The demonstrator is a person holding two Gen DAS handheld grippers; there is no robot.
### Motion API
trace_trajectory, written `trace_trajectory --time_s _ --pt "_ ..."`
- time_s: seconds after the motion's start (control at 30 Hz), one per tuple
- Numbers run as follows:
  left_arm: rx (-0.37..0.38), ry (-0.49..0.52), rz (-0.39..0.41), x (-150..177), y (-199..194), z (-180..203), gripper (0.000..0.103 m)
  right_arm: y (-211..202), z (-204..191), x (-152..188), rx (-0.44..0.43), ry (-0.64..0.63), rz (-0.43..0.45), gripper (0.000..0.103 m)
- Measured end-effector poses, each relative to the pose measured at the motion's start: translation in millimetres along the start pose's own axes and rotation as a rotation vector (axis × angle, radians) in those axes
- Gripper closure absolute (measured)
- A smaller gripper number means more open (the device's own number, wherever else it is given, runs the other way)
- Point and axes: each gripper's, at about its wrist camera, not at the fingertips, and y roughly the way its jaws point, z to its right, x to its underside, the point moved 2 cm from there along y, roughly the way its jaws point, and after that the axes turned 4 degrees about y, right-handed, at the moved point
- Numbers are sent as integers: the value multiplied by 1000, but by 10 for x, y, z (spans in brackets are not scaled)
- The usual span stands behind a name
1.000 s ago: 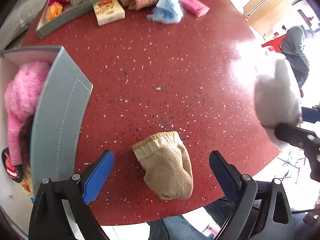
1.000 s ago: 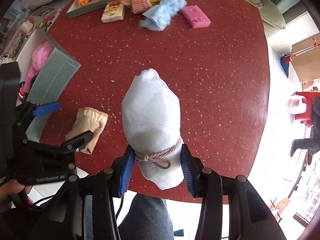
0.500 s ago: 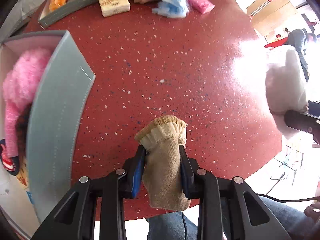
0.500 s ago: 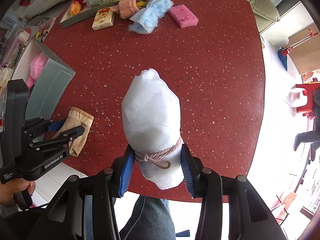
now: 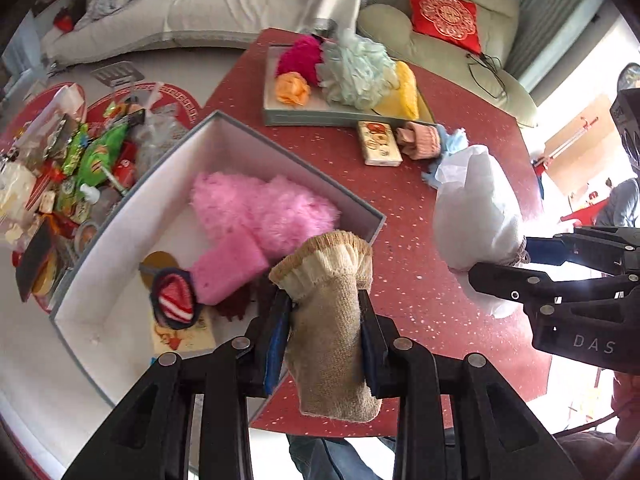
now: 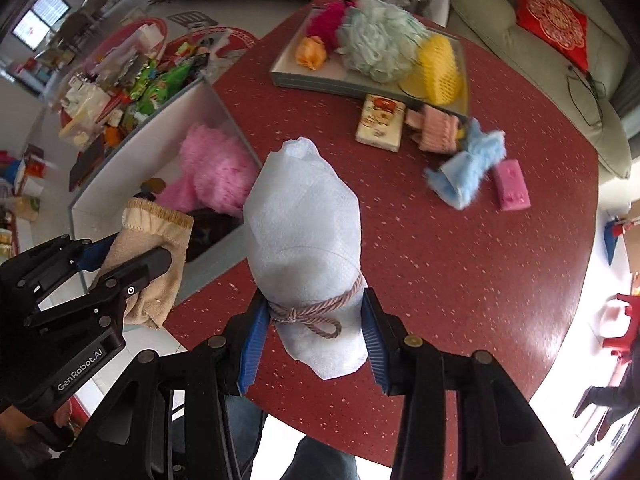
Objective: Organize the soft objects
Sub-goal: 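Lift and carry the sock and white bundle with both tools over the box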
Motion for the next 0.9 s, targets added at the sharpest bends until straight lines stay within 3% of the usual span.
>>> trace_trajectory --time_s 0.3,0.47,0.67,0.9 --pt "-122 -205 8 302 -143 -805 70 93 -931 -247 -60 -232 -8 55" --pt "-151 -293 -8 502 -146 -1092 70 160 -1357 -309 -85 -324 -24 55" --pt "-167 -322 -22 569 -108 -1208 70 252 -1653 -332 -92 -389 -40 55" --pt "-172 -324 -30 578 -94 -1236 70 301 -1741 -345 -97 -392 -53 55"
